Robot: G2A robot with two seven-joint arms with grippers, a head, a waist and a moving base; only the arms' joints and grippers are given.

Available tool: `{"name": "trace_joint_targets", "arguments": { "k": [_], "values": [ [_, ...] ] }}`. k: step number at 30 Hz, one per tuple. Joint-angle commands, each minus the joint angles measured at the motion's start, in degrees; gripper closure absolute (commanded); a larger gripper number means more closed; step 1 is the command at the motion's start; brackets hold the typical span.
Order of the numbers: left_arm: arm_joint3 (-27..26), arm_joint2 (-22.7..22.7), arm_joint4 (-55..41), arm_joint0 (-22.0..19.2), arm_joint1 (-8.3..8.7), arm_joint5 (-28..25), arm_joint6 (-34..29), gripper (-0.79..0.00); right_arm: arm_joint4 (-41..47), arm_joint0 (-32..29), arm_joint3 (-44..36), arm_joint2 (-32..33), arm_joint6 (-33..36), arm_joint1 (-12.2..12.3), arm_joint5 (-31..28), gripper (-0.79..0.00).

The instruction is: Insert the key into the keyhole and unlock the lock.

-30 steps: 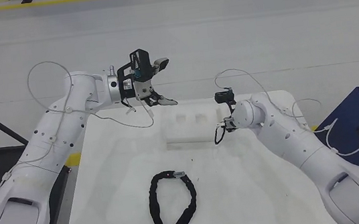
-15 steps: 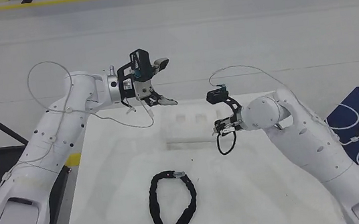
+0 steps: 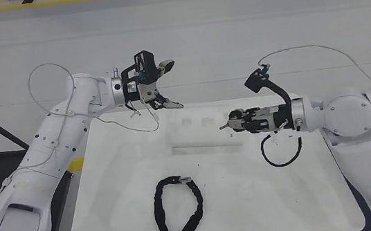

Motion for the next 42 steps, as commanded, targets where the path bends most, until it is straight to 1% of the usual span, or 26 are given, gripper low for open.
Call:
{"name": "trace_joint_targets", "arguments": {
  "k": [1,5,11,34,36,38,40,42],
  "values": [
    [0.0,0.0,-0.01,0.0,0.0,0.0,0.0,-0.785,3.74,-0.53,0.53,2.57,-0.13,0.31,-1.25,0.0],
    [0.0,0.0,-0.01,0.0,0.0,0.0,0.0,-0.785,11.04,-1.81,2.06,6.04,-1.1,0.71,-4.7,0.0],
    [0.0,0.0,-0.01,0.0,0.0,0.0,0.0,-0.785,14.61,-3.6,5.35,7.76,-4.57,1.03,-6.4,0.0],
    [0.0,0.0,-0.01,0.0,0.0,0.0,0.0,-0.785,14.73,-3.64,5.9,7.54,-4.55,1.05,-6.51,0.0],
    [-0.36,-0.14,0.49,1.15,0.07,2.11,-1.6,-0.785,14.73,-3.64,5.9,7.54,-4.55,1.05,-6.51,0.0],
    [-0.67,-0.25,2.93,1.88,0.24,5.33,-6.11,-0.785,14.73,-3.64,5.9,7.54,-4.55,1.05,-6.51,0.0],
    [-1.76,-0.25,3.02,3.3,0.36,4.96,-6.64,-0.785,14.73,-3.64,5.9,7.54,-4.55,1.05,-6.51,0.0],
    [-1.59,-0.56,4.54,4.37,0.69,4.59,-6.56,-0.785,14.73,-3.64,5.9,7.54,-4.55,1.05,-6.51,0.0]
  ]
}}
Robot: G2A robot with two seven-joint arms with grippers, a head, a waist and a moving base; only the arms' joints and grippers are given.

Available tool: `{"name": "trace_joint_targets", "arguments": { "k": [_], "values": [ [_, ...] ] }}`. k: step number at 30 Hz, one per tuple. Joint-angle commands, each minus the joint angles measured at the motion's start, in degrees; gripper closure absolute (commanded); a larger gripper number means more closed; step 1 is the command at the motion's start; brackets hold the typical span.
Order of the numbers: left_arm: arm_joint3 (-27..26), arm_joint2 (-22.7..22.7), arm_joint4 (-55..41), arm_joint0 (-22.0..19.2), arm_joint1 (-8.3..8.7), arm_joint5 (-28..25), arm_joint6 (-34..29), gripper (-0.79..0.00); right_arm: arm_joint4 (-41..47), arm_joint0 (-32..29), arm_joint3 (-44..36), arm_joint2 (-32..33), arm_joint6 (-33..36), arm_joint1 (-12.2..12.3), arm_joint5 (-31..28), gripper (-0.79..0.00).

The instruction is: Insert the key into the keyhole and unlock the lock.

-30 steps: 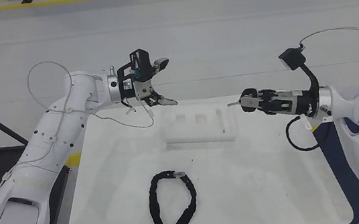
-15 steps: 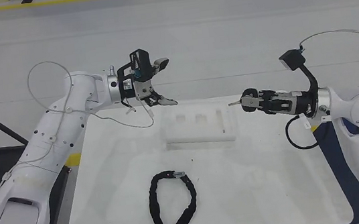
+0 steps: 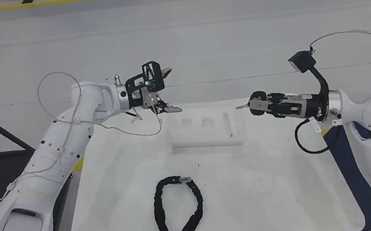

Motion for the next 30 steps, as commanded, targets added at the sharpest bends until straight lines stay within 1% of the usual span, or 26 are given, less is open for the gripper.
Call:
{"name": "trace_joint_targets", "arguments": {
  "k": [1,6,8,10,13,18,20,22,26,30],
  "values": [
    [0.22,-0.23,1.49,1.15,0.31,-0.65,0.65,-0.785,0.0,0.0,0.0,0.0,0.0,0.0,0.0,0.0],
    [2.05,-0.23,3.88,4.48,0.89,-2.84,3.1,-0.785,0.0,0.0,0.0,0.0,0.0,0.0,0.0,0.0],
    [3.06,0.07,4.43,5.94,0.85,-2.27,4.18,-0.785,0.0,0.0,0.0,0.0,0.0,0.0,0.0,0.0],
    [3.9,0.78,4.0,7.46,0.54,-1.92,5.15,-0.785,0.0,0.0,0.0,0.0,0.0,0.0,0.0,0.0],
    [4.51,2.61,5.62,8.52,-0.1,-2.57,5.72,-0.785,0.0,0.0,0.0,0.0,0.0,0.0,0.0,0.0],
    [7.26,6.15,9.09,8.59,-1.52,-4.96,6.7,-0.785,0.0,0.0,0.0,0.0,0.0,0.0,0.0,0.0],
    [8.89,8.34,10.21,8.48,-2.18,-4.96,7.2,-0.785,0.0,0.0,0.0,0.0,0.0,0.0,0.0,0.0],
    [10.55,10.75,11.36,7.52,-2.83,-4.96,7.13,-0.785,0.0,0.0,0.0,0.0,0.0,0.0,0.0,0.0],
    [13.86,16.73,11.91,5.8,-3.79,-4.96,10.56,-0.785,0.0,0.0,0.0,0.0,0.0,0.0,0.0,0.0],
    [15.93,24.33,12.93,3.57,-4.65,-4.96,15.49,-0.785,0.0,0.0,0.0,0.0,0.0,0.0,0.0,0.0]
  ]
}}
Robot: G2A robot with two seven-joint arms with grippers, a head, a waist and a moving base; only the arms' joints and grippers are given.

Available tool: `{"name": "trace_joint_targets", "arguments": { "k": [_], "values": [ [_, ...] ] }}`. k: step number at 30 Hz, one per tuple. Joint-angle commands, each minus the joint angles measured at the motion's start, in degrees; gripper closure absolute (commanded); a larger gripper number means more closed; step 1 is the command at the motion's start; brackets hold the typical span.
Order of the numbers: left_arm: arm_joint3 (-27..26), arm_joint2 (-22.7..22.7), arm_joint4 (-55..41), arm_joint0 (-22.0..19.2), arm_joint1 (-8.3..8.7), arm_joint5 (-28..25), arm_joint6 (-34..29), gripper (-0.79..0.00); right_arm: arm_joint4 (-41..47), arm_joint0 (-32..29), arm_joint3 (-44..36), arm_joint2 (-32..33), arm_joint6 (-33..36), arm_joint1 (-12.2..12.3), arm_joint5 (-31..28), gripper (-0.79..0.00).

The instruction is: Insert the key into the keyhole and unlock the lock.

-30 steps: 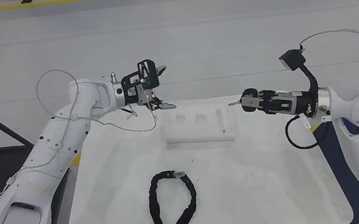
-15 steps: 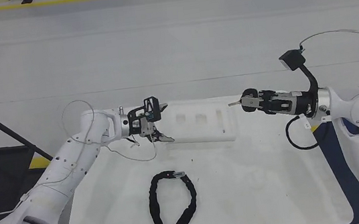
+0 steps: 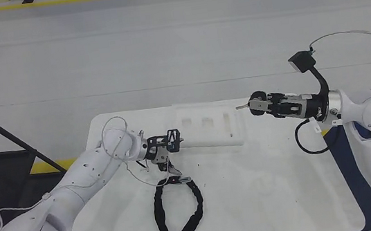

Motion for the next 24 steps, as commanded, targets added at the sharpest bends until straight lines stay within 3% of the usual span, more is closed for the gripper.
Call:
{"name": "trace_joint_targets", "arguments": {
  "k": [1,4,19,24],
  "values": [
    [1.04,4.17,0.27,-1.24,-0.38,0.0,3.04,-0.785,0.0,0.0,0.0,0.0,0.0,0.0,0.0,0.0],
    [2.56,9.6,-0.13,-2.84,-1.02,0.0,8.84,-0.785,0.0,0.0,0.0,0.0,0.0,0.0,0.0,0.0],
    [2.54,9.53,-0.25,-2.65,-1.01,0.34,8.66,-0.785,0.0,0.0,0.0,0.0,0.0,0.0,0.0,0.0],
    [1.45,8.88,-1.42,-0.87,-0.24,0.0,7.4,-0.785,0.0,0.0,0.0,0.0,0.0,0.0,0.0,0.0]
  ]
}}
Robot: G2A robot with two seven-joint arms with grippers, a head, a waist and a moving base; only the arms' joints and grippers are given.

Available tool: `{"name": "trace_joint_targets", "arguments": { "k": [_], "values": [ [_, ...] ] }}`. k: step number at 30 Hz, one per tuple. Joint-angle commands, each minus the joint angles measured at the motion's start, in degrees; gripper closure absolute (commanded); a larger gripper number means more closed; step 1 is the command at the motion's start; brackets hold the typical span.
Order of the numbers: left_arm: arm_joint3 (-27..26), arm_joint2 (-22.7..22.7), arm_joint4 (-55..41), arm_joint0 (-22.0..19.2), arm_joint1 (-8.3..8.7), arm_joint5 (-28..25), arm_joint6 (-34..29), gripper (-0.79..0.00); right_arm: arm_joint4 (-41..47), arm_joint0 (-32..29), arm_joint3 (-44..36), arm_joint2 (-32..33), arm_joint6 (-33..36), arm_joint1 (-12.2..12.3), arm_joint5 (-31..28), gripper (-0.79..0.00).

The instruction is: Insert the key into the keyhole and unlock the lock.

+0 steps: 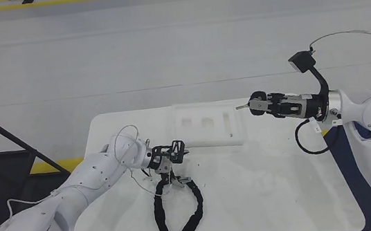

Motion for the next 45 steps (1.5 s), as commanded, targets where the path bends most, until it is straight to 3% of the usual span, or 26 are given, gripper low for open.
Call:
{"name": "trace_joint_targets", "arguments": {
  "k": [1,11,20,22,24,30,32,39,45],
  "values": [
    [-0.28,0.14,0.19,0.47,0.55,-0.11,0.41,-0.785,0.0,0.0,0.0,0.0,0.0,0.0,0.0,0.0],
    [-2.34,-0.79,2.49,3.32,3.18,1.88,5.45,-0.785,0.0,0.0,0.0,0.0,0.0,0.0,0.0,0.0],
    [-1.75,-1.67,4.26,5.15,2.59,5.28,4.39,-0.785,0.0,0.0,0.0,0.0,0.0,0.0,0.0,0.0],
    [-1.65,-1.71,4.6,5.29,2.31,4.91,4.08,-0.69,0.0,0.0,0.0,0.0,0.0,0.0,0.0,0.0],
    [-1.35,-1.85,4.82,5.41,2.0,4.93,3.62,-0.453,0.0,0.0,0.0,0.0,0.0,0.0,0.0,0.0],
    [-0.36,-2.28,5.9,5.71,1.36,5.4,3.3,-0.151,0.0,0.0,0.0,0.0,0.0,0.0,0.0,0.0],
    [-0.07,-2.45,6.23,5.86,1.23,5.58,3.17,0.0,0.0,0.0,0.0,0.0,0.0,0.0,0.0,0.0],
    [-0.16,-3.21,7.89,6.29,1.46,6.26,5.46,0.0,0.0,0.0,0.0,0.0,0.0,0.0,0.0,0.0],
    [-3.67,-5.04,9.23,5.62,3.01,5.9,9.47,0.0,0.0,0.0,0.0,0.0,0.0,0.0,0.0,0.0]
  ]
}}
